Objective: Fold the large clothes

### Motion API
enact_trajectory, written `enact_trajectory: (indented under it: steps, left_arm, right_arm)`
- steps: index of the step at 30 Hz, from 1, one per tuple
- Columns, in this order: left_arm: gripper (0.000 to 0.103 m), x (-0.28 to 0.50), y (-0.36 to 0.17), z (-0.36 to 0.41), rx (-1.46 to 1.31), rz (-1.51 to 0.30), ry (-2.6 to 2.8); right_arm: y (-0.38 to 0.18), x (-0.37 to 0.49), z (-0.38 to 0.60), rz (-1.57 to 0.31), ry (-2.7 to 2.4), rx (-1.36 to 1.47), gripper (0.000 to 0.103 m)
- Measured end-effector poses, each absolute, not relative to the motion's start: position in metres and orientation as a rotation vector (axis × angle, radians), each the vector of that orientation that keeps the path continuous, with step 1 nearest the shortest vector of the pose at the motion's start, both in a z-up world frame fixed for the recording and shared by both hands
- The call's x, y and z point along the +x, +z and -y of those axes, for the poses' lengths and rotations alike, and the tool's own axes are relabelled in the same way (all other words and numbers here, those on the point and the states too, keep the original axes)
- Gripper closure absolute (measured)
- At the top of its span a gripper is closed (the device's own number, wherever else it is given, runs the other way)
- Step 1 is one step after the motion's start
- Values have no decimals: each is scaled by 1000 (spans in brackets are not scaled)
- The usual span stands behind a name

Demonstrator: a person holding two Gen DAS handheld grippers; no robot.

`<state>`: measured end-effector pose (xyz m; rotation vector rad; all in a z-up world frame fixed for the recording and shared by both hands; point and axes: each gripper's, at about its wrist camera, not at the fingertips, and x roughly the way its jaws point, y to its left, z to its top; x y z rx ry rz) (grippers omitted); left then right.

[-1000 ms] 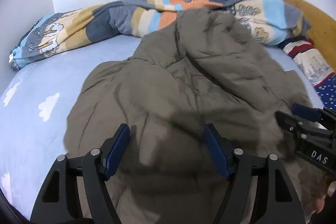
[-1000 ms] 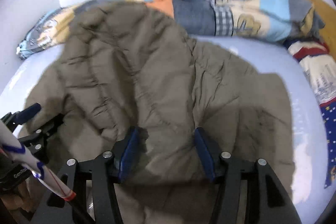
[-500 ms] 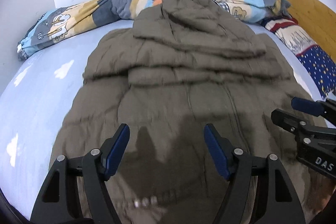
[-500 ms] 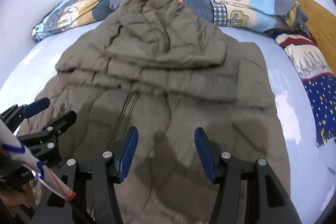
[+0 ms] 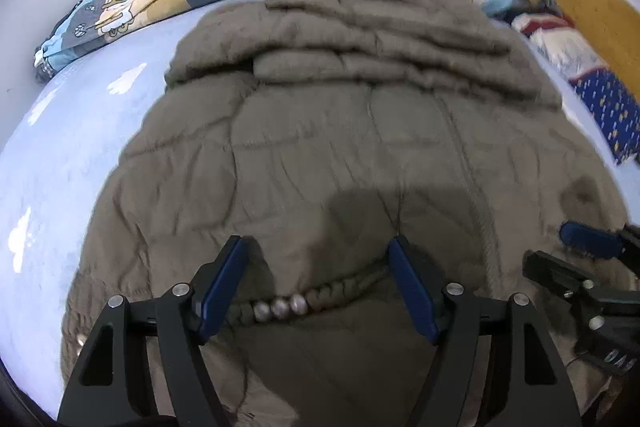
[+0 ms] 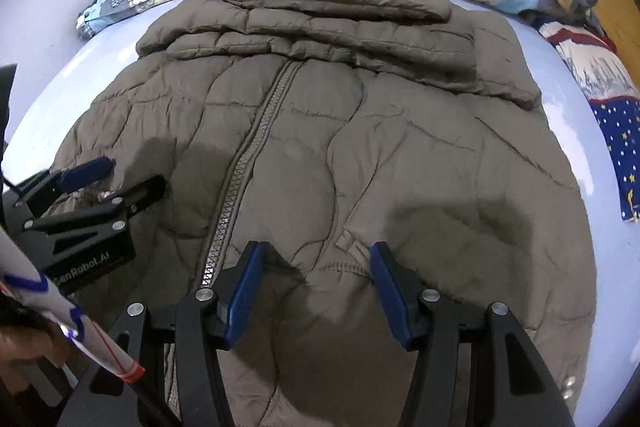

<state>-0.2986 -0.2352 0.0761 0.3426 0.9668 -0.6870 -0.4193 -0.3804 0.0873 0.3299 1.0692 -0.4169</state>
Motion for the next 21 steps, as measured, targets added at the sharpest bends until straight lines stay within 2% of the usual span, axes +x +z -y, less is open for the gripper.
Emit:
enact_trajectory:
  steps: [5, 10, 17, 21]
  left_arm:
    - [31, -266, 109, 206, 243, -925, -629]
    - [31, -240, 103, 173, 155, -998, -511]
    - [30, -267, 85, 157, 233, -1046, -496]
    - [31, -295, 82, 142, 306, -975, -467]
  right_arm:
    - [116, -440, 420, -943, -453, 473, 43]
    - [110, -471, 460, -934, -562, 578, 43]
    - [105, -496, 453, -958, -560, 625, 43]
    - [95, -514, 425, -995, -553, 587, 43]
